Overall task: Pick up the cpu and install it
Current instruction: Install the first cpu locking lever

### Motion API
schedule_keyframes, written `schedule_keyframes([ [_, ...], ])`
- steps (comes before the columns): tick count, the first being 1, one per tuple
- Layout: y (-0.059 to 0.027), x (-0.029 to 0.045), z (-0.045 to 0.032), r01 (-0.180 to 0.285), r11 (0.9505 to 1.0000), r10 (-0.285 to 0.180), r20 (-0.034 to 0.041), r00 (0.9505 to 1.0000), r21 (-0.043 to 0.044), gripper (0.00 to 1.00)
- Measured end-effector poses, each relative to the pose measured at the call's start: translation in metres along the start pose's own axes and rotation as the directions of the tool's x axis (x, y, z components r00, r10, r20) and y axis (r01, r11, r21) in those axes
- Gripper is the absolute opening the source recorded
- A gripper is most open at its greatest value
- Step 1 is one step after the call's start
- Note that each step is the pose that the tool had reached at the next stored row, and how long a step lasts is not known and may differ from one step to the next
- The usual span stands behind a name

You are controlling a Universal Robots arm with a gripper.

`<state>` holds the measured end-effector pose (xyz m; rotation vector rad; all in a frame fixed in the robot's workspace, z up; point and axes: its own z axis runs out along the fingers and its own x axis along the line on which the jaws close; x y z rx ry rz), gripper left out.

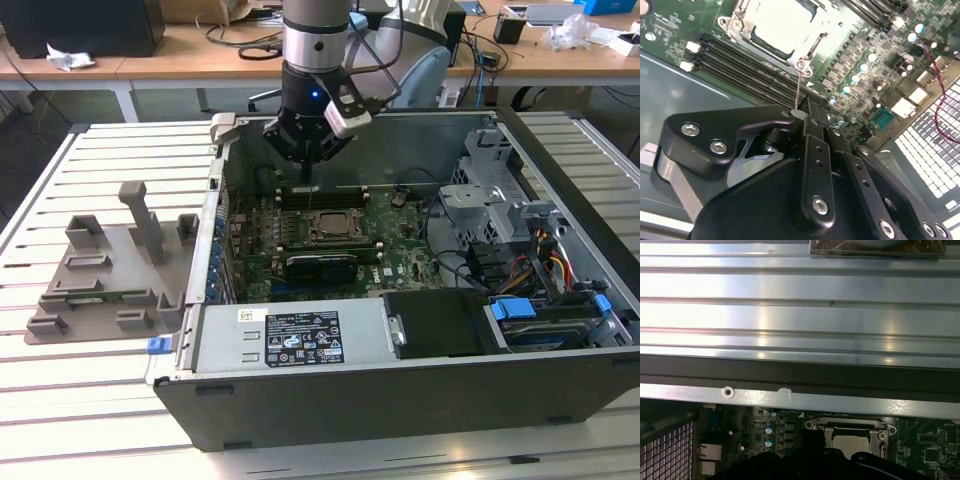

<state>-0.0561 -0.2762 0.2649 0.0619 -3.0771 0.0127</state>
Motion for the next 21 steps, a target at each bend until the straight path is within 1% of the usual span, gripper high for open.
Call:
schedule_keyframes([
  [10, -0.0008, -0.02, -0.0011, 0.0, 1.0, 0.0, -0.0045, 1.0, -0.0001, 0.11],
  [14, -0.001, -0.0249, -0.0007, 0.0, 1.0, 0.0, -0.0043, 1.0, 0.0001, 0.11],
  [18, -0.0011, -0.0261, 0.0027, 0.0, 1.0, 0.0, -0.0046, 1.0, 0.0003, 0.11],
  [21, -0.0011, -0.0262, 0.0029, 0.0, 1.0, 0.0, -0.0047, 1.0, 0.0006, 0.11],
])
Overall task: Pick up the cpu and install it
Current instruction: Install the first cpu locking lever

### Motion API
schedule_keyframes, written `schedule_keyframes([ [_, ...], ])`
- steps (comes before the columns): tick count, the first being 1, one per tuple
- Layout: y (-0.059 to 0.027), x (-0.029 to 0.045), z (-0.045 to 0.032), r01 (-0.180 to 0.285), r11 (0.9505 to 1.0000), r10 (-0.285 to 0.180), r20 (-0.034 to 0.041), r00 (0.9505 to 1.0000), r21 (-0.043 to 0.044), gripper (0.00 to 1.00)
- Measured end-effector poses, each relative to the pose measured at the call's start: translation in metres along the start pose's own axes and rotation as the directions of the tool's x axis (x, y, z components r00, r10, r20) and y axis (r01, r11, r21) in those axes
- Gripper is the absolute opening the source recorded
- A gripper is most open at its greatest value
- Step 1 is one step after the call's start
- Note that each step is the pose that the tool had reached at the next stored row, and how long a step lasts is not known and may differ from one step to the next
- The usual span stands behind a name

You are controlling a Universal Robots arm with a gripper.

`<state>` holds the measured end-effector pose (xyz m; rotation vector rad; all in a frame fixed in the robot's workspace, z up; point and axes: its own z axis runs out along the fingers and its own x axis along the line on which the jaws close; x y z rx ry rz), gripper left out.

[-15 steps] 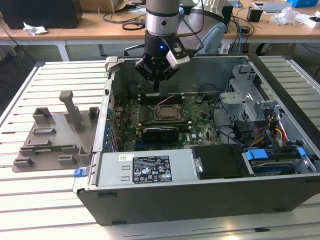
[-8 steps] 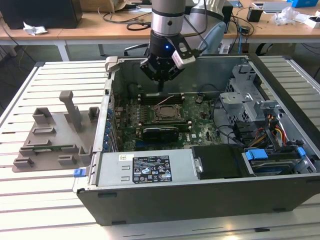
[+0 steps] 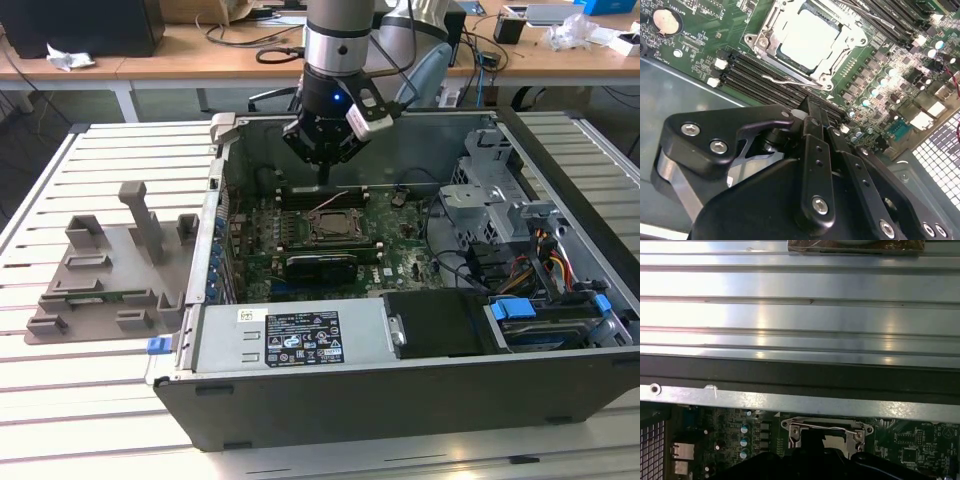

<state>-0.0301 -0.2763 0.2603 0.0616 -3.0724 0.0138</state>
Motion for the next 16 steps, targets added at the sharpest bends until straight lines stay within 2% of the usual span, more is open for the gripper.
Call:
schedule_keyframes([
  [1, 0.0, -0.0001, 0.0001, 0.0, 1.0, 0.0, 0.0089, 1.0, 0.0003, 0.11],
  [2, 0.0, -0.0001, 0.0002, 0.0, 1.0, 0.0, 0.0242, 0.9997, 0.0008, 0.11],
  [3, 0.0, 0.0001, 0.0002, 0.0, 1.0, 0.0, 0.0362, 0.9993, 0.0013, 0.11],
  [8, 0.0, 0.0003, 0.0004, -0.001, 1.0, 0.001, 0.0591, 0.9983, 0.0009, 0.11],
  [9, -0.0001, 0.0013, 0.0007, 0.001, 0.9999, 0.0, 0.0596, 0.9982, -0.0127, 0.11],
  [10, -0.0003, 0.002, 0.001, 0.001, 0.9998, 0.0, 0.0599, 0.9982, -0.0209, 0.11],
  [16, -0.0004, 0.0021, 0.0012, 0.001, 0.9998, 0.0, 0.0599, 0.9982, -0.0211, 0.11],
])
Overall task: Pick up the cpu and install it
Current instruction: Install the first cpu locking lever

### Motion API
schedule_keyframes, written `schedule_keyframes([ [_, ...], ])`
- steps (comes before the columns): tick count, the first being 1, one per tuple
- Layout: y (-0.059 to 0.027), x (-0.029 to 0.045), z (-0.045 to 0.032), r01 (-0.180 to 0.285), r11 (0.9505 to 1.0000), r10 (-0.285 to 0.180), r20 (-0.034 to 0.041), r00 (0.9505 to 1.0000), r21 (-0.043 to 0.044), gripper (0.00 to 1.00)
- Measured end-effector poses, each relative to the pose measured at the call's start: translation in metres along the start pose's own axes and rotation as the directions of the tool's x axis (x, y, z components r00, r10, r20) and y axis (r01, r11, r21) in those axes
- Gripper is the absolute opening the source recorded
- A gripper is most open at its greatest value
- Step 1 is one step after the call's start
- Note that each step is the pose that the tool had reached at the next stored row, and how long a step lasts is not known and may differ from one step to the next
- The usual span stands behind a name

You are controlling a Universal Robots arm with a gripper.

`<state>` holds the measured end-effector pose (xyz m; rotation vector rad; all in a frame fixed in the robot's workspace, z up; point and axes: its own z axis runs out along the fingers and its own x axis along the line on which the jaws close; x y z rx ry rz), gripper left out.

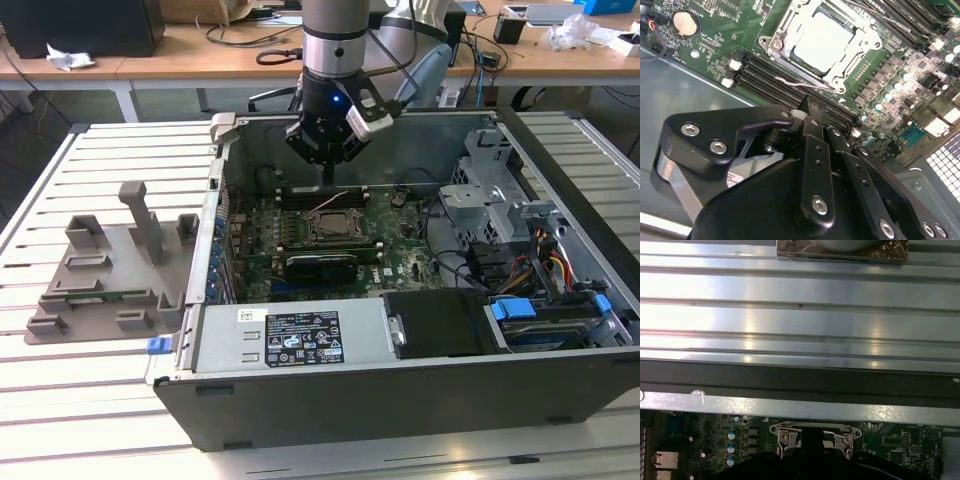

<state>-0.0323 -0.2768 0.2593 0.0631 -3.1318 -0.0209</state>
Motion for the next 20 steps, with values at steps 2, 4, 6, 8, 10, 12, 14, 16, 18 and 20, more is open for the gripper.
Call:
schedule_keyframes([
  [2, 0.0, 0.0, 0.0006, 0.0, 1.0, 0.0, 0.0001, 1.0, -0.0001, 0.11],
  [4, 0.0, 0.0, 0.0008, 0.0, 1.0, 0.0, -0.0001, 1.0, 0.0002, 0.11],
  [6, 0.0, 0.0, 0.0024, 0.0, 1.0, 0.0, 0.0003, 1.0, -0.0003, 0.11],
  [8, -0.0001, 0.0009, 0.0081, 0.0, 1.0, 0.0, 0.0, 1.0, 0.0, 0.11],
  [10, -0.0002, 0.001, 0.0171, 0.0, 1.0, 0.0, 0.0001, 1.0, -0.0001, 0.11],
  [12, -0.0002, 0.0013, 0.0218, 0.0, 1.0, 0.0, 0.0, 1.0, 0.0, 0.11],
  [14, -0.0003, 0.0015, 0.026, 0.0, 1.0, 0.0, 0.0001, 1.0, -0.0001, 0.11],
  [16, -0.0003, 0.0014, 0.0314, 0.0, 1.0, 0.0, 0.0001, 1.0, -0.0001, 0.11],
  [18, -0.0004, 0.0014, 0.035, 0.0, 1.0, 0.0, 0.0001, 1.0, -0.0001, 0.11],
  [20, -0.0004, 0.0014, 0.0376, 0.0, 1.0, 0.0, 0.0001, 1.0, -0.0001, 0.11],
])
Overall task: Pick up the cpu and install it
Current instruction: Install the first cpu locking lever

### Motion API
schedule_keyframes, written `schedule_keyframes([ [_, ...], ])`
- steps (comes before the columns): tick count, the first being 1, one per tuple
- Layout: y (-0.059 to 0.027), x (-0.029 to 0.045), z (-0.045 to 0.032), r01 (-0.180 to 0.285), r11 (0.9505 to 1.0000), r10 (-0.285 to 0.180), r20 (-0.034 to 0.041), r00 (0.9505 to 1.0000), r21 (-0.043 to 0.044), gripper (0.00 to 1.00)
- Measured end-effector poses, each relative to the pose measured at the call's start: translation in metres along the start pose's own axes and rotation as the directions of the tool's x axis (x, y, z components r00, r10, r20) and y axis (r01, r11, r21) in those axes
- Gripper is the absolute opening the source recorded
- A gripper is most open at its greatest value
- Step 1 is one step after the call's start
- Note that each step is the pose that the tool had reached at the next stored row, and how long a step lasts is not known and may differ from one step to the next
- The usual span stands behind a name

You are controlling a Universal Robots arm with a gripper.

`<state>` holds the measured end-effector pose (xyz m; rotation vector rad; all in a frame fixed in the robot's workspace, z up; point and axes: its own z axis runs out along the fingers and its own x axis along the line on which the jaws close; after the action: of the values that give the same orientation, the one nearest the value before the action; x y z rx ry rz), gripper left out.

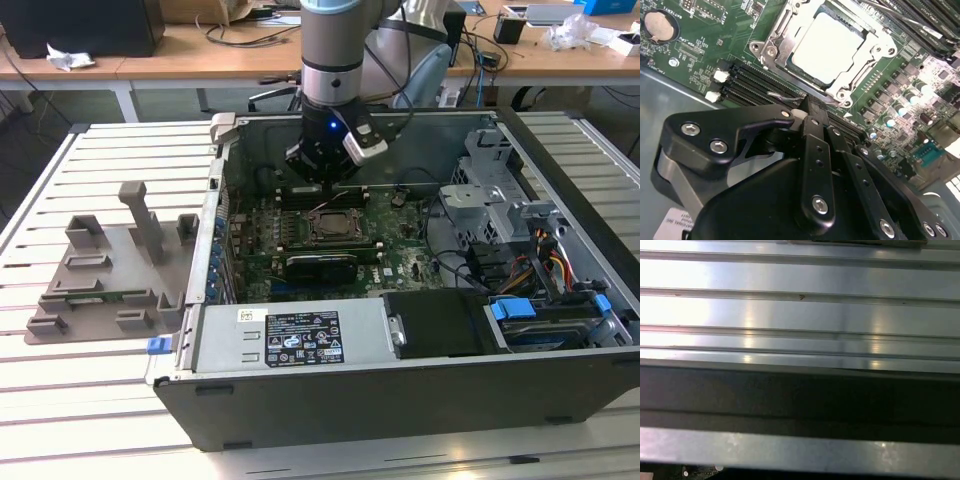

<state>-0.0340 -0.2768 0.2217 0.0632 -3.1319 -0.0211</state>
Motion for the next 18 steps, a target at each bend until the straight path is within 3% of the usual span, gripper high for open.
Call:
schedule_keyframes([
  [6, -0.0001, 0.0, 0.0068, 0.0, 1.0, 0.0, 0.0, 1.0, -0.0008, 0.11],
  [18, 0.0036, -0.0005, 0.0076, 0.0, 1.0, 0.0, 0.0004, 1.0, -0.0013, 0.11],
])
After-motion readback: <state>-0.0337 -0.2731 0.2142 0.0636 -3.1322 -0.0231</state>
